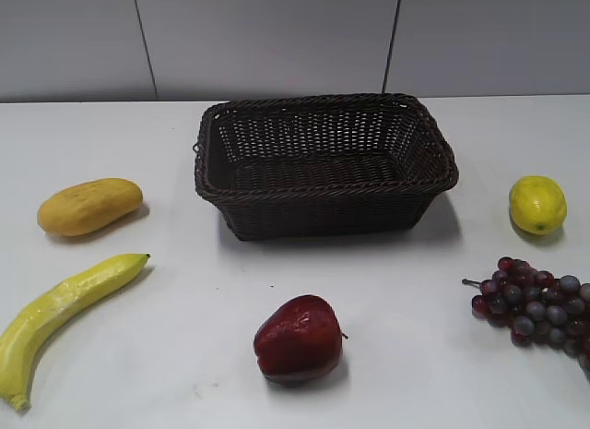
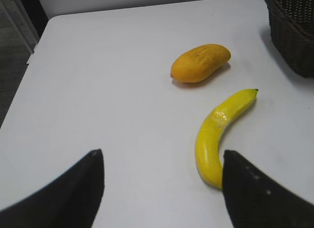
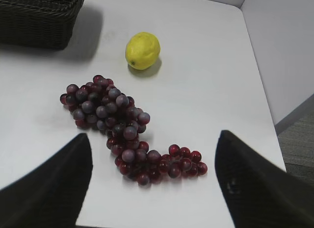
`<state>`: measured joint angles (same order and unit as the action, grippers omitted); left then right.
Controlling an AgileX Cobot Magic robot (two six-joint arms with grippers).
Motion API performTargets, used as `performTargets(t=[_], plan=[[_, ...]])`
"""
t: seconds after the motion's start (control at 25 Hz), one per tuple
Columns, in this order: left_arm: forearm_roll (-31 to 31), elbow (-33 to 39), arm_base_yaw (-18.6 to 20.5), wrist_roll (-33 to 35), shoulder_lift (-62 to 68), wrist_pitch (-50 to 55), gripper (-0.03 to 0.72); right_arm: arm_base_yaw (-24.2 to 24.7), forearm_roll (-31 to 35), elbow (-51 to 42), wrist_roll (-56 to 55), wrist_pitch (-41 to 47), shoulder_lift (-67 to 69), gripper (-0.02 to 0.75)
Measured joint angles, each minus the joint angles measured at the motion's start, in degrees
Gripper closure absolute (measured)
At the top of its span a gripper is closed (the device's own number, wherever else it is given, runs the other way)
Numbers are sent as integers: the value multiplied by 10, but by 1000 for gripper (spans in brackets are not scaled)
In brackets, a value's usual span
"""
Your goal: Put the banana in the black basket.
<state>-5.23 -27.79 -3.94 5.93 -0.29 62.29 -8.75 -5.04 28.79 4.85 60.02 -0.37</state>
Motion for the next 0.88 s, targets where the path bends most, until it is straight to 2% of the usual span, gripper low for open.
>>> performTargets(t=[0.68,0.88], plan=[[1,0,0,0,0,0,132,0,0,0,0,0,0,145],[-12,-5,0,27,47,-5,91,0,0,0,0,0,0,145]])
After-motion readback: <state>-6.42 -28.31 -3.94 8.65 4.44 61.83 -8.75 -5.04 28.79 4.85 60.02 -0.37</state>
